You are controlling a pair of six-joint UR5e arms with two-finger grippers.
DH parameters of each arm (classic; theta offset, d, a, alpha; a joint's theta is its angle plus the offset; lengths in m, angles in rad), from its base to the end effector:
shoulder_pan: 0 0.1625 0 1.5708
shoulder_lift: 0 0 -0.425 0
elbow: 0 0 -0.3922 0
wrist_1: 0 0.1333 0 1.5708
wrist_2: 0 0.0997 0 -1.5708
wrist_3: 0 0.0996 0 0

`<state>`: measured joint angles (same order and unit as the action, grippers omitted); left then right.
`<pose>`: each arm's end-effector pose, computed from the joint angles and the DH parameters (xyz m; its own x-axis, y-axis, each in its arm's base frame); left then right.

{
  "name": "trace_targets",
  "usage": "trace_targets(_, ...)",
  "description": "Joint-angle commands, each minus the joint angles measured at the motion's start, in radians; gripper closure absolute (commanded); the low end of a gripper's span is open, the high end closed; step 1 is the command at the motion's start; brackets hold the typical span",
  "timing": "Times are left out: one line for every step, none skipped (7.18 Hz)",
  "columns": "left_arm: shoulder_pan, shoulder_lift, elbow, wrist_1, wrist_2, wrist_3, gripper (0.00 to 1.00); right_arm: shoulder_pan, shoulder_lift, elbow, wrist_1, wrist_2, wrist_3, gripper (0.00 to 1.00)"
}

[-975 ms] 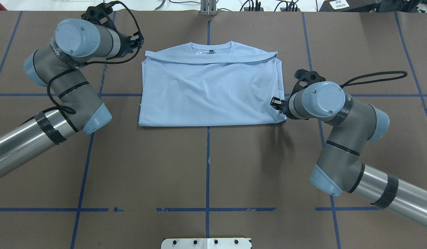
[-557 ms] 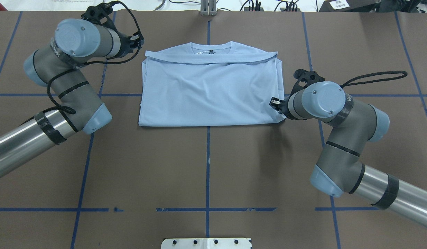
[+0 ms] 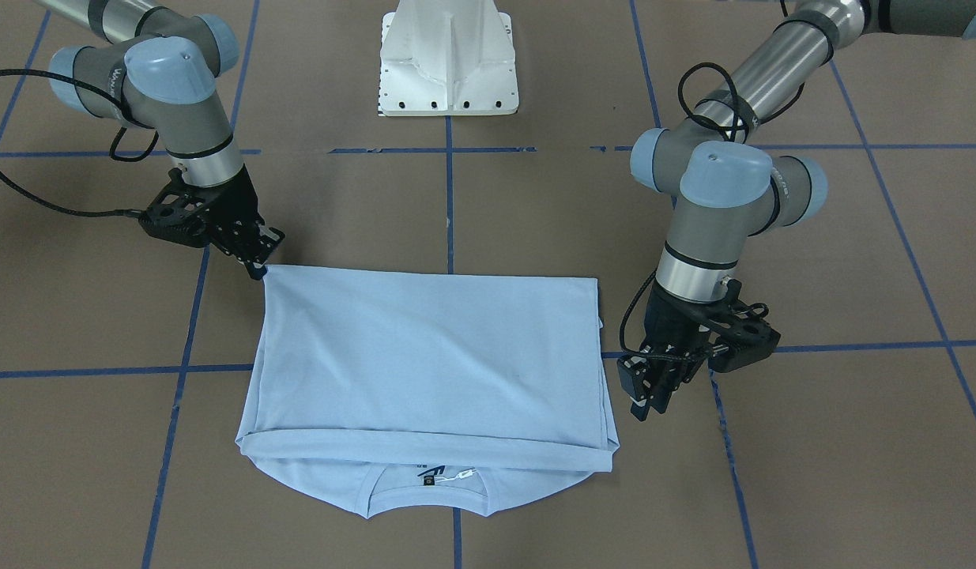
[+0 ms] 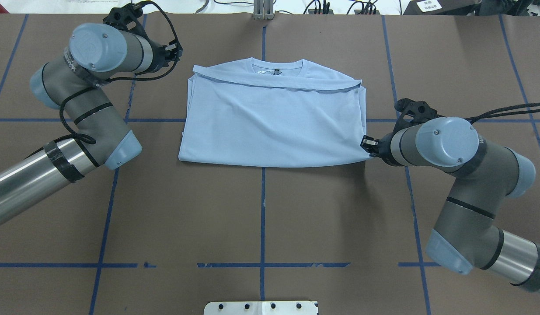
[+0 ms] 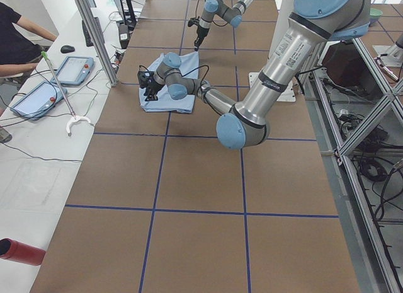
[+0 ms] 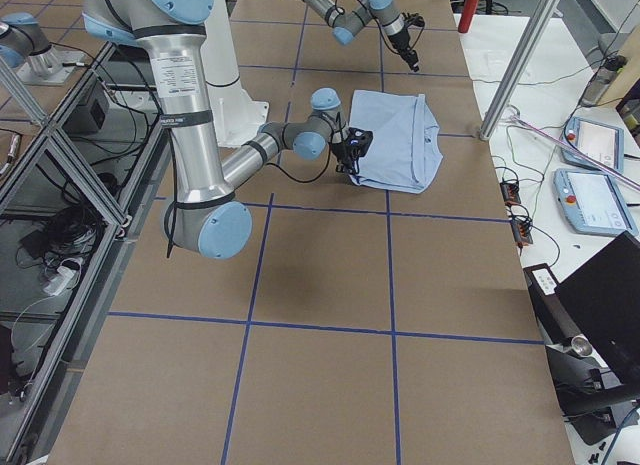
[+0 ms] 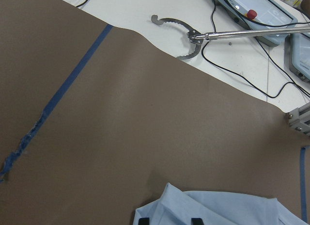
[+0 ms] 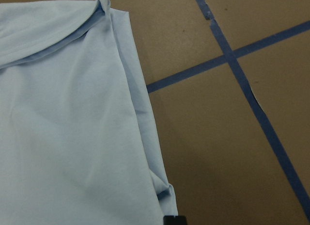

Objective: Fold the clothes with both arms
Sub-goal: 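Drag the folded shirt toward the robot with the right gripper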

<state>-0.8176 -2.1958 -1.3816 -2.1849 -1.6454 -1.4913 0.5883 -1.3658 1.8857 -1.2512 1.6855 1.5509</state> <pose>0.4143 -0.6259 0.3045 0.3936 -0.3040 -0.8676 0.6541 0.7558 0.0319 -0.4041 -0.4161 0.3756 0.5650 0.3532 0.7457 -0.4693 0.8809 -0.0616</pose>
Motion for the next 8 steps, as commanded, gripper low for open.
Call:
trace_targets(0.000, -0.005, -0.001, 0.000, -0.001, -0.004, 0.60, -0.042, -0.126, 0.123, -0.001, 0.002, 0.044, 1.00)
trace_targets(0.000, -0.009, -0.005, 0.000, -0.004, -0.006, 0.60, -0.117, -0.239, 0.248, -0.002, 0.006, 0.098, 1.00)
trace_targets(0.000, -0.005, -0.025, -0.003, -0.007, -0.007, 0.60, -0.186, -0.345, 0.360, -0.002, 0.079, 0.159, 1.00)
trace_targets(0.008, -0.002, -0.060, -0.001, -0.014, -0.009, 0.60, -0.252, -0.398, 0.424, -0.001, 0.206, 0.211, 1.00)
trace_targets(0.020, 0.001, -0.101, 0.002, -0.075, -0.012, 0.60, -0.381, -0.404, 0.450, -0.001, 0.265, 0.291, 1.00)
trace_targets(0.021, 0.002, -0.138, 0.010, -0.124, -0.017, 0.59, -0.539, -0.397, 0.455, -0.001, 0.254, 0.357, 0.89)
trace_targets(0.025, 0.004, -0.174, 0.014, -0.149, -0.047, 0.58, -0.598, -0.397, 0.455, -0.001, 0.226, 0.368, 0.01)
trace_targets(0.034, 0.037, -0.222, 0.026, -0.233, -0.120, 0.57, -0.631, -0.397, 0.455, -0.001, 0.183, 0.370, 0.00)
